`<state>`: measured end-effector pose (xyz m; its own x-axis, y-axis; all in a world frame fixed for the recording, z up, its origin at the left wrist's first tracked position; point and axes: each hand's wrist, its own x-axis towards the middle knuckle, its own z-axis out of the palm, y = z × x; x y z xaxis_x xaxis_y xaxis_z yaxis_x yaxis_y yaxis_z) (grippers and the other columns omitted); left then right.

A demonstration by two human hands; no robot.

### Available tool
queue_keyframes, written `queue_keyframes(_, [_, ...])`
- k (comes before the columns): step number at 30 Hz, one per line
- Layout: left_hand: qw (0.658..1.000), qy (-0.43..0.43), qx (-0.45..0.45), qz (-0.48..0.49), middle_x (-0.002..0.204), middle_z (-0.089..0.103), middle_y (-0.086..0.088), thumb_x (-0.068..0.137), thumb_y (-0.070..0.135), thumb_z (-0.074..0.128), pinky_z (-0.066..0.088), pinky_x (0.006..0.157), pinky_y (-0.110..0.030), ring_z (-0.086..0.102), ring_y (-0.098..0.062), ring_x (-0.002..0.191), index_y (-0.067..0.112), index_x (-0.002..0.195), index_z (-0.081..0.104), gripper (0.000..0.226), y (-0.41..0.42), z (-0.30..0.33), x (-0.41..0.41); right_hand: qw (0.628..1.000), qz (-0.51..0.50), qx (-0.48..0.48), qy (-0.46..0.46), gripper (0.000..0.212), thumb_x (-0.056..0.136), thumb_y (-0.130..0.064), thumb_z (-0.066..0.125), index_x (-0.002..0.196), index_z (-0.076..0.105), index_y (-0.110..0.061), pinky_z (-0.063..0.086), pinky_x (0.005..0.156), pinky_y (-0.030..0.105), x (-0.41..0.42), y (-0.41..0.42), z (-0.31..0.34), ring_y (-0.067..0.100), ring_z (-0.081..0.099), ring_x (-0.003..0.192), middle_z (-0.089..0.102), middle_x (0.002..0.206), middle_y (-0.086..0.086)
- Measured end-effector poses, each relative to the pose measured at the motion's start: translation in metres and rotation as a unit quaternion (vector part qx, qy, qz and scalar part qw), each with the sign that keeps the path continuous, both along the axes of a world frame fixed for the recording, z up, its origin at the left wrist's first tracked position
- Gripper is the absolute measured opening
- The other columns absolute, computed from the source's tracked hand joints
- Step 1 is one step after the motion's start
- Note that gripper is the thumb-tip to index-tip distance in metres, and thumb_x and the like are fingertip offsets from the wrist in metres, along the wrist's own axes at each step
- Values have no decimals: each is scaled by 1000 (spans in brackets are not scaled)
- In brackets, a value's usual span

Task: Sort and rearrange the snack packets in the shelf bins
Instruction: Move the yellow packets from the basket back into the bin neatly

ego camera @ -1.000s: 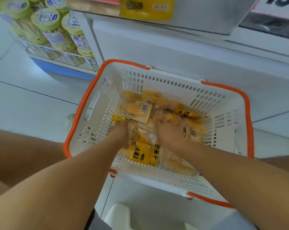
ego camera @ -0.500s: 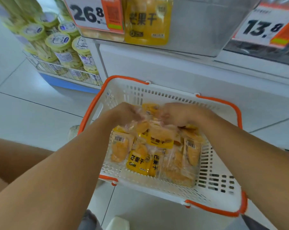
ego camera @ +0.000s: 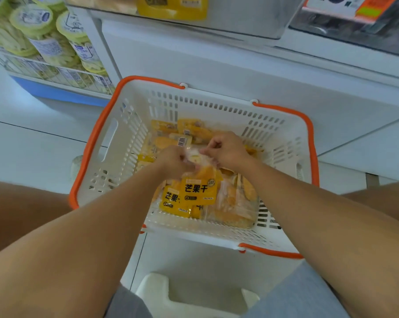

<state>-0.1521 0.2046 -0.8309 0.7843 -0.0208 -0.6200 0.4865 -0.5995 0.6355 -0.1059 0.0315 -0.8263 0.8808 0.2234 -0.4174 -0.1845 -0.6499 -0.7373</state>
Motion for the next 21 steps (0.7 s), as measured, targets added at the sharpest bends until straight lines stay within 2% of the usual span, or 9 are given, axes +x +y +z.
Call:
queue_keyframes(3, [997,-41,47,47,73,63,-12,78,27,84,58,69,-39,67,-29,70,5,75,59,33,-1,-13,1,995,-6,-94,-23,44,101,-45,54,62,56,-22,52,62,36,7,-12,-13,25,64,65,60,66,2])
queue_keyframes(5, [994,-50,31,90,88,68,-16,76,18,86,59,76,-39,68,-32,84,5,91,67,27,2,-14,5,971,106,-212,34,44,96,-39,63,60,52,-17,42,56,31,2,-23,-17,23,53,57,50,58,3])
queue_keyframes(6, [991,-53,16,124,100,69,-15,74,14,87,58,81,-38,68,-30,94,6,108,68,40,3,-12,8,947,163,-269,73,40,89,-40,70,62,54,-15,42,54,31,-5,-26,-18,22,52,57,51,59,3])
queue_keyframes(9, [967,-57,-31,246,113,68,-10,67,8,90,59,86,-45,68,-28,100,9,128,62,67,9,-3,18,878,284,-376,83,49,69,-59,79,93,65,-19,52,61,32,-33,-26,-26,21,65,80,66,86,-1])
queue_keyframes(11, [952,-51,-69,294,107,69,-6,65,6,91,59,83,-50,70,-27,97,11,121,65,63,14,-3,23,879,294,-374,39,75,59,-70,78,118,59,-26,53,67,34,-47,-20,-29,22,67,95,68,103,-4])
queue_keyframes(13, [947,-47,-85,306,106,70,-4,64,5,92,60,82,-51,70,-27,97,12,119,67,61,18,-4,24,889,277,-365,30,69,59,-71,78,110,62,-27,54,72,34,-54,-12,-27,21,66,95,68,98,-6])
queue_keyframes(15, [948,-42,-86,304,107,68,-3,63,4,91,59,85,-50,69,-29,100,10,119,67,61,19,-7,22,861,310,-399,54,45,69,-60,79,84,61,-22,52,68,32,-61,-10,-21,20,64,84,61,81,-4])
queue_keyframes(18, [966,-10,-66,250,110,65,-2,67,4,89,54,84,-34,63,-22,100,2,122,64,60,15,-13,12,851,317,-410,81,13,85,-21,71,93,66,-12,52,66,33,-74,-14,-21,23,62,83,63,94,8])
queue_keyframes(21, [978,1,-32,207,96,67,-8,71,14,89,54,75,-34,65,-23,90,-1,109,67,46,16,-18,4,873,281,-383,105,34,88,3,61,121,59,-3,51,75,31,-64,-23,-13,25,59,96,61,120,14])
